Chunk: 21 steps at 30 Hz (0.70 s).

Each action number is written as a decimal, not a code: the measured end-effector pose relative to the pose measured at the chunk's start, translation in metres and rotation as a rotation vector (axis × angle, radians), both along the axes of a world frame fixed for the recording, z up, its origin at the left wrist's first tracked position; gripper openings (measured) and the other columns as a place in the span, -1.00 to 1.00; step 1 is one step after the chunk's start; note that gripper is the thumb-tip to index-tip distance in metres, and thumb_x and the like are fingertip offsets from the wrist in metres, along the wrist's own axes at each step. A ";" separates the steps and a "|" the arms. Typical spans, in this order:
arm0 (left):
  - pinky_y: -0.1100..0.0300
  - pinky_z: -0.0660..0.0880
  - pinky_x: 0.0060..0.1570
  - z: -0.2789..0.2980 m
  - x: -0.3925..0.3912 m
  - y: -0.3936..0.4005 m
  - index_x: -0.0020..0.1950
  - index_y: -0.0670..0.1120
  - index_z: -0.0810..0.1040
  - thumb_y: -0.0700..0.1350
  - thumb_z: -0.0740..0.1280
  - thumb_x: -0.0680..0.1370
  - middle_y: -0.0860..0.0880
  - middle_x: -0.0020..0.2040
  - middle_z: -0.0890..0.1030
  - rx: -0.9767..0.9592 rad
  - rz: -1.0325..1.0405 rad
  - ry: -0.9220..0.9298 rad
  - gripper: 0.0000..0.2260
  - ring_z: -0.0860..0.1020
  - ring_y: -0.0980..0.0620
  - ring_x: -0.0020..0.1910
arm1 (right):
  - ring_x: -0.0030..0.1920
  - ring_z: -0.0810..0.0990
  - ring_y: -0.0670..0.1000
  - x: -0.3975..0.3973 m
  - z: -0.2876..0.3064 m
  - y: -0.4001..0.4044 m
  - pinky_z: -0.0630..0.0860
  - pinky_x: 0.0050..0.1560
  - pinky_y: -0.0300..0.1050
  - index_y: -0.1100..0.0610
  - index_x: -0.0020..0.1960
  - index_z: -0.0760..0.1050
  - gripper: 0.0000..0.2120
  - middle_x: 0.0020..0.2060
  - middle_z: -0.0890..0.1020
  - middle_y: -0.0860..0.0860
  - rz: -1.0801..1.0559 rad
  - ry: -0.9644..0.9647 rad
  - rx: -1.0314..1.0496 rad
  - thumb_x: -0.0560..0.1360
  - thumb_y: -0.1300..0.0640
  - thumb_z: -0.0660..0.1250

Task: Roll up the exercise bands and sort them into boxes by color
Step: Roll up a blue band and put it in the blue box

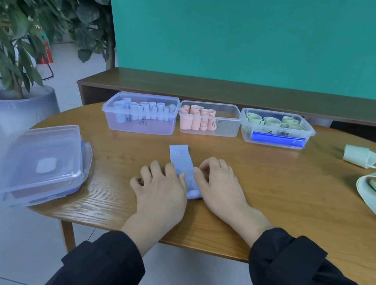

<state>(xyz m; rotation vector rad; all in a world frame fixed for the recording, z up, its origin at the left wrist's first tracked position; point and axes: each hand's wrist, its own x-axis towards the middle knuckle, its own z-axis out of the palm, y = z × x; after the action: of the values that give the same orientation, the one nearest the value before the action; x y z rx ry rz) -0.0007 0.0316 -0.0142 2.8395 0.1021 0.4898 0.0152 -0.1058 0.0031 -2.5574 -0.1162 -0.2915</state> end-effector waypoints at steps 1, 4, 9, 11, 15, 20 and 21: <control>-0.16 0.26 0.25 0.003 0.003 0.000 0.36 -0.06 0.41 0.10 0.03 0.70 -0.14 0.35 0.38 0.007 0.005 0.034 -0.64 0.33 -0.19 0.29 | 0.15 0.47 0.04 -0.002 -0.001 -0.002 0.43 0.21 0.05 0.00 0.14 0.44 -0.78 0.11 0.51 -0.05 0.039 -0.015 0.009 0.64 -0.12 0.19; -0.14 0.24 0.28 0.010 0.011 0.001 0.36 -0.03 0.36 0.12 -0.02 0.71 -0.11 0.34 0.35 0.008 0.019 0.102 -0.64 0.29 -0.16 0.30 | 0.14 0.45 0.00 -0.006 -0.003 -0.006 0.42 0.22 0.03 -0.03 0.15 0.42 -0.79 0.11 0.48 -0.08 0.119 -0.033 -0.014 0.64 -0.14 0.20; -0.13 0.24 0.26 0.014 0.023 0.000 0.33 -0.04 0.37 0.12 0.00 0.71 -0.11 0.33 0.37 -0.003 0.033 0.144 -0.65 0.30 -0.17 0.32 | 0.17 0.43 0.00 -0.003 -0.006 -0.007 0.40 0.23 0.00 -0.02 0.18 0.39 -0.73 0.13 0.47 -0.07 0.103 -0.014 -0.051 0.64 -0.19 0.17; -0.12 0.25 0.25 0.016 0.027 0.001 0.34 -0.04 0.39 0.12 0.01 0.71 -0.11 0.32 0.40 -0.009 0.030 0.120 -0.65 0.32 -0.16 0.31 | 0.16 0.43 0.02 0.003 -0.005 -0.005 0.40 0.19 -0.02 0.00 0.18 0.39 -0.70 0.12 0.48 -0.05 0.076 -0.002 -0.057 0.63 -0.20 0.18; -0.11 0.25 0.23 0.017 0.030 0.006 0.36 0.01 0.43 0.11 0.01 0.72 -0.06 0.30 0.44 -0.012 0.022 0.057 -0.65 0.34 -0.13 0.29 | 0.17 0.43 0.04 0.016 -0.002 0.000 0.39 0.18 -0.02 0.03 0.17 0.40 -0.66 0.13 0.49 -0.02 0.024 0.012 -0.061 0.61 -0.22 0.20; -0.12 0.23 0.30 0.010 0.028 0.006 0.44 0.04 0.40 0.13 -0.02 0.71 -0.03 0.35 0.43 0.000 -0.025 0.063 -0.61 0.32 -0.11 0.32 | 0.22 0.44 0.08 0.031 -0.002 0.006 0.37 0.21 -0.02 0.05 0.18 0.40 -0.64 0.17 0.49 0.01 -0.025 0.022 -0.063 0.61 -0.22 0.20; -0.12 0.23 0.30 0.010 0.030 0.007 0.43 0.03 0.40 0.14 -0.03 0.71 -0.04 0.35 0.42 0.008 -0.019 0.070 -0.60 0.32 -0.12 0.32 | 0.22 0.44 0.08 0.034 -0.001 0.007 0.37 0.21 -0.03 0.06 0.18 0.40 -0.64 0.17 0.50 0.01 -0.034 0.022 -0.061 0.61 -0.22 0.21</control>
<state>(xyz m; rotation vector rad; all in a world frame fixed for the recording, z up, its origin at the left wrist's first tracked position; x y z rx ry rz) 0.0289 0.0384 -0.0040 2.8633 0.0865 0.3879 0.0488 -0.0984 0.0021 -2.6248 -0.0740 -0.2768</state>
